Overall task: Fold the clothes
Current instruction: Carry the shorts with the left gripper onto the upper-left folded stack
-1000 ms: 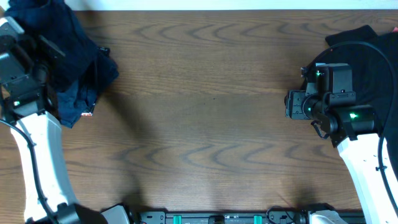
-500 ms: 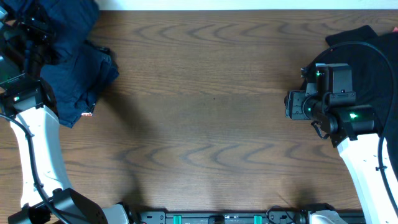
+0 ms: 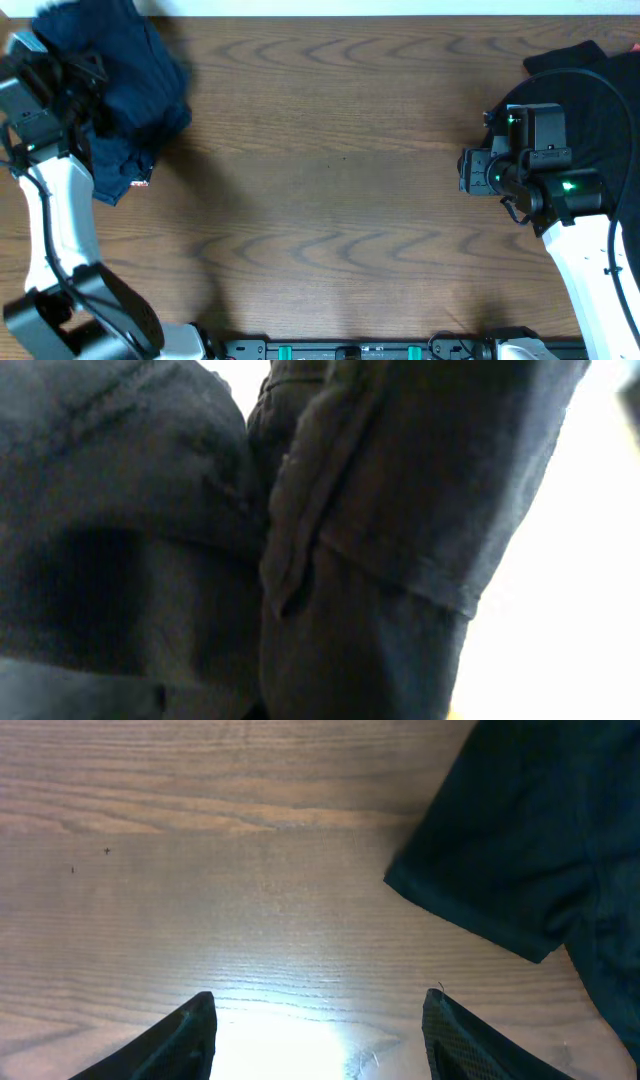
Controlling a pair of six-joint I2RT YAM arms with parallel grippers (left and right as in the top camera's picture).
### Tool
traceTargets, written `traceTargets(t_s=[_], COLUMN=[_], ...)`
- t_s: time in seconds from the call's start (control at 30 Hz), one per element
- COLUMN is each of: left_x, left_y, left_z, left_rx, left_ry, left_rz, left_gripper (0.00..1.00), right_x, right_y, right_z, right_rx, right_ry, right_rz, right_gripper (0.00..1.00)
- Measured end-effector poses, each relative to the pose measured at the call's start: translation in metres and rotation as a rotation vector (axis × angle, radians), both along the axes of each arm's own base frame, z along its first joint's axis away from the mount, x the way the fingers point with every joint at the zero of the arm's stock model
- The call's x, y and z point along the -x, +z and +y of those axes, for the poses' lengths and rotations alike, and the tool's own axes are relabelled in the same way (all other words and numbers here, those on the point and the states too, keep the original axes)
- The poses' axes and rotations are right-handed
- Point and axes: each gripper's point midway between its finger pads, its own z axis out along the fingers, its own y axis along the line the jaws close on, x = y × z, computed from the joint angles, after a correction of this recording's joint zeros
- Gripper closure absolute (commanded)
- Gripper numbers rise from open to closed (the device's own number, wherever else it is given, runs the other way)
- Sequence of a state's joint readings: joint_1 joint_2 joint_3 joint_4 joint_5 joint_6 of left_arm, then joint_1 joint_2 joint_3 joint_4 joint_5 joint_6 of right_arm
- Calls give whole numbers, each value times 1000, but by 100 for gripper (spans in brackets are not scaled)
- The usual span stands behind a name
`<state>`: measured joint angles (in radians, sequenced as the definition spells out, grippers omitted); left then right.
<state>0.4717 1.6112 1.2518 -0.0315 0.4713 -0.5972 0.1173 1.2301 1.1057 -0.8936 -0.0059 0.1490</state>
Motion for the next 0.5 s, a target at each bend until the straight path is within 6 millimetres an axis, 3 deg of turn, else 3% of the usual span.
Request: traceTargets(t_s=[0.13, 0.33, 0.37, 0.4, 0.43, 0.47, 0.5], left_x=[19, 50, 53, 56, 58, 60, 62], left_y=[-51, -69, -71, -72, -74, -75, -77], left_z=[23, 64, 67, 69, 71, 72, 73], left_rx=[16, -14, -18, -18, -25, -19, -19], left_ry=[51, 156, 163, 168, 170, 177, 179], left_rz=[174, 271, 280, 289, 298, 306, 313], left_gripper=[94, 91, 83, 58, 9, 2, 2], right_x=[0, 1, 1, 1, 1, 1, 1], right_y=[0, -1, -1, -1, -1, -1, -1], right_z=[0, 0, 0, 0, 0, 0, 0], right_rx=[0, 0, 1, 0, 1, 1, 1], right_ry=[0, 0, 0, 0, 0, 0, 0], right_rz=[0, 4, 5, 4, 5, 5, 6], right_gripper=[36, 36, 36, 36, 35, 35, 35])
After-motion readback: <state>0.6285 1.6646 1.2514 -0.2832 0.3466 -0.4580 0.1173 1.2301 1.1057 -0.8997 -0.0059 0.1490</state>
